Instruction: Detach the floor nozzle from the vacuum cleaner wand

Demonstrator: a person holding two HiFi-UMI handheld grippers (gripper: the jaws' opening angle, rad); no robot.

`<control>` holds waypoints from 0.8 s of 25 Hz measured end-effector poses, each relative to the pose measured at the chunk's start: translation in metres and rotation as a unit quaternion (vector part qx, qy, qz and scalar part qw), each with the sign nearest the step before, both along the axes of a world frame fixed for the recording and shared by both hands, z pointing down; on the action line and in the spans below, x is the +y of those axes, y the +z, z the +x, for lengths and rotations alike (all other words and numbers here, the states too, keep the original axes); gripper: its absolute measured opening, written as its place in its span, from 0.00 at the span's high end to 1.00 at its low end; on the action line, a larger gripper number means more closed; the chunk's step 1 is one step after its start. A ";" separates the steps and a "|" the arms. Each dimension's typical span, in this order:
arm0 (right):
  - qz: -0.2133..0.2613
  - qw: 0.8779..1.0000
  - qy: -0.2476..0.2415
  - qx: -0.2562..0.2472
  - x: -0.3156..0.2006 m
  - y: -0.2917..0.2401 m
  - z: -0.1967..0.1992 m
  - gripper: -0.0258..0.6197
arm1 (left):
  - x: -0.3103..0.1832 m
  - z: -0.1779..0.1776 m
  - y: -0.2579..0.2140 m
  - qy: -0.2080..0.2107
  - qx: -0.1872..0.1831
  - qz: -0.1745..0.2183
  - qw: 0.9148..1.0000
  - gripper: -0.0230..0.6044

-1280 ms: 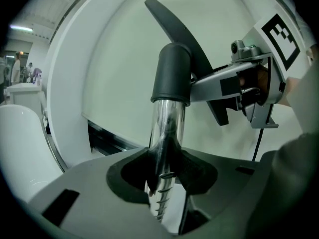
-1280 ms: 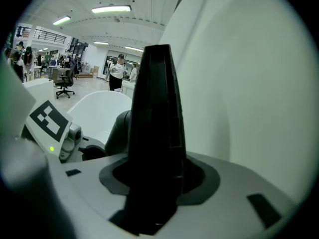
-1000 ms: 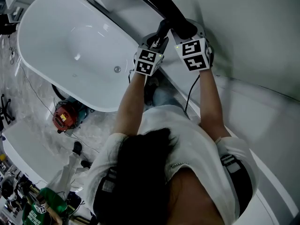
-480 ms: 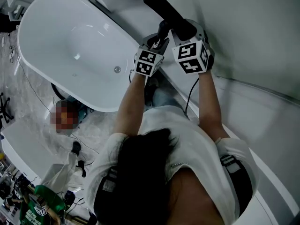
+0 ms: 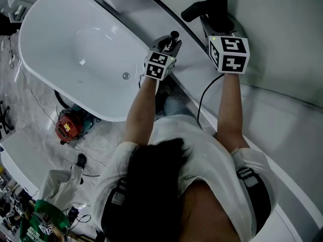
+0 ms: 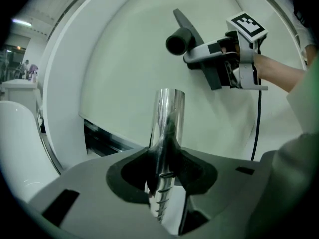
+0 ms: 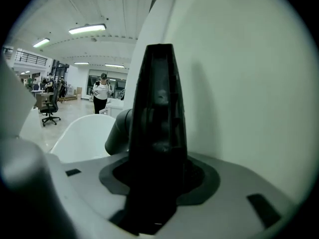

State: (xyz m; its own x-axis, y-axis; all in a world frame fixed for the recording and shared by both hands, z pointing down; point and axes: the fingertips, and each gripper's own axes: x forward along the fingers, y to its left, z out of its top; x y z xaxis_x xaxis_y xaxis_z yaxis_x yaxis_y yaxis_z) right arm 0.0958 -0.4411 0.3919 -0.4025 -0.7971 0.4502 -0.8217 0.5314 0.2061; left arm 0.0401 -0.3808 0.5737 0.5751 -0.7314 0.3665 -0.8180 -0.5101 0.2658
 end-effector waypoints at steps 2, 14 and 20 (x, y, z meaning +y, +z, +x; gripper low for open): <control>0.024 1.000 0.003 -0.010 -0.005 -0.024 0.006 0.63 | 0.000 0.000 0.003 -0.002 0.000 -0.001 1.000 0.74; 0.016 0.999 0.001 -0.043 0.015 -0.020 -0.005 0.63 | -0.019 -0.004 0.012 -0.008 0.007 -0.028 1.000 0.74; 0.007 0.999 -0.002 -0.052 0.012 -0.025 -0.011 0.63 | -0.038 -0.014 0.010 -0.013 0.001 -0.037 0.999 0.74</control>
State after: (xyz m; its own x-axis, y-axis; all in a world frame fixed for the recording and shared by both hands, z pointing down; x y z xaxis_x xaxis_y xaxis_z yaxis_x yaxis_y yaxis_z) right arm 0.0843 -0.4293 0.3671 -0.4501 -0.8011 0.3945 -0.8365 0.5329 0.1275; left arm 0.0262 -0.4189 0.5839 0.5574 -0.7172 0.4183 -0.8299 -0.4675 0.3044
